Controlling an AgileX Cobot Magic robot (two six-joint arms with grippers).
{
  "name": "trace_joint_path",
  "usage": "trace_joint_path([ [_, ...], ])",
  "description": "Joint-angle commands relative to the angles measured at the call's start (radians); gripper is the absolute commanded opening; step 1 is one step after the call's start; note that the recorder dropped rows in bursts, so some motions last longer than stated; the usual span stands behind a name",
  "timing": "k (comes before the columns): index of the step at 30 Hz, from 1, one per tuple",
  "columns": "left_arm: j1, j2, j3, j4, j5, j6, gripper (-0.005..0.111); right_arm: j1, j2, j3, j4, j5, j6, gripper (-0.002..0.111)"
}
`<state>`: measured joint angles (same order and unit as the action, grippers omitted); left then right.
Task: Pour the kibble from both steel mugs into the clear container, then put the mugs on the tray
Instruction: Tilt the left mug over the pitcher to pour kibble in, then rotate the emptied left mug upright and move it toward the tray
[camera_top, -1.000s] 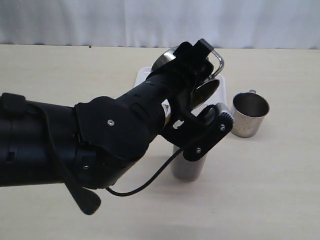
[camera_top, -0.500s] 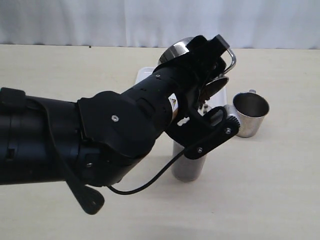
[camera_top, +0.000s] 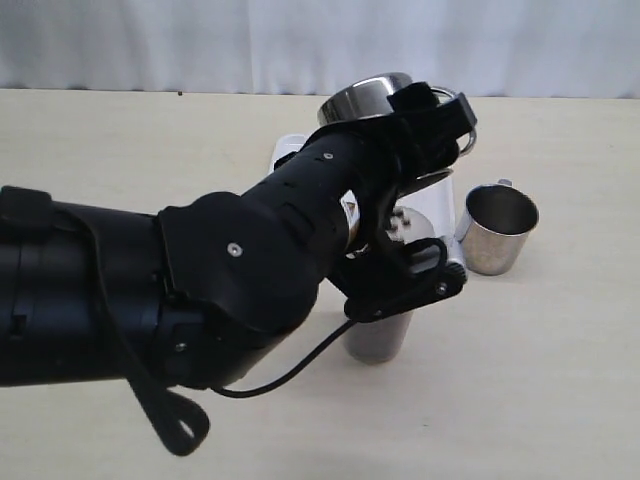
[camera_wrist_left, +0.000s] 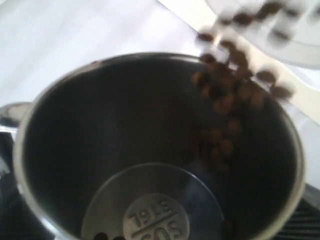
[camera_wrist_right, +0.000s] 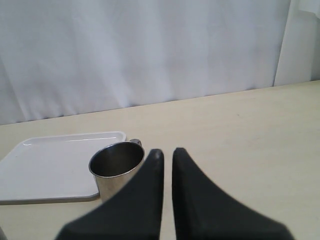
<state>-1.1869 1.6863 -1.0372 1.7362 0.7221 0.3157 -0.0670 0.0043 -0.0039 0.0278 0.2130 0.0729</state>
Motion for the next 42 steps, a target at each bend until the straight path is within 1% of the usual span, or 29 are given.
trace_joint_path([
  [1,-0.034,-0.005,-0.005,0.008,0.055,0.027,0.000,-0.005,-0.004,0.004,0.002,-0.002,-0.007,0.005],
  [4,-0.038,-0.005,-0.005,0.008,0.060,0.027,0.000,-0.005,-0.004,0.004,0.002,-0.002,-0.007,0.005],
  [6,-0.050,-0.005,-0.005,0.008,0.096,0.032,0.000,-0.005,-0.004,0.004,0.002,-0.002,-0.007,0.005],
  [10,-0.094,-0.005,-0.005,0.008,0.176,0.053,0.000,-0.005,-0.004,0.004,0.002,-0.002,-0.007,0.005],
  [14,-0.123,-0.005,-0.005,0.008,0.185,0.053,0.000,-0.005,-0.004,0.004,0.002,-0.002,-0.007,0.005],
  [21,-0.123,-0.005,-0.005,0.008,0.237,0.053,0.000,-0.005,-0.004,0.004,0.002,-0.002,-0.007,0.005],
  [28,-0.123,-0.005,-0.005,0.008,0.225,0.042,0.000,-0.005,-0.004,0.004,0.002,-0.002,-0.007,0.005],
  [30,-0.123,-0.005,-0.005,0.008,0.225,0.017,0.000,-0.005,-0.004,0.004,0.002,-0.002,-0.007,0.005],
  [33,-0.114,-0.005,-0.003,0.008,0.179,-0.009,0.000,-0.005,-0.004,0.004,0.002,-0.002,-0.007,0.005],
  [38,-0.114,0.000,0.000,-0.011,0.191,-0.009,0.000,-0.005,-0.004,0.004,0.002,-0.002,-0.007,0.005],
  [39,-0.114,0.000,0.000,-0.011,0.191,-0.017,0.000,-0.005,-0.004,0.004,0.002,-0.002,-0.007,0.005],
  [40,-0.114,0.000,0.000,-0.011,0.191,-0.061,0.000,-0.005,-0.004,0.004,0.002,-0.002,-0.007,0.005],
  [42,-0.105,-0.004,-0.006,-0.009,0.187,-0.195,0.000,-0.005,-0.004,0.004,0.002,-0.002,-0.007,0.005],
])
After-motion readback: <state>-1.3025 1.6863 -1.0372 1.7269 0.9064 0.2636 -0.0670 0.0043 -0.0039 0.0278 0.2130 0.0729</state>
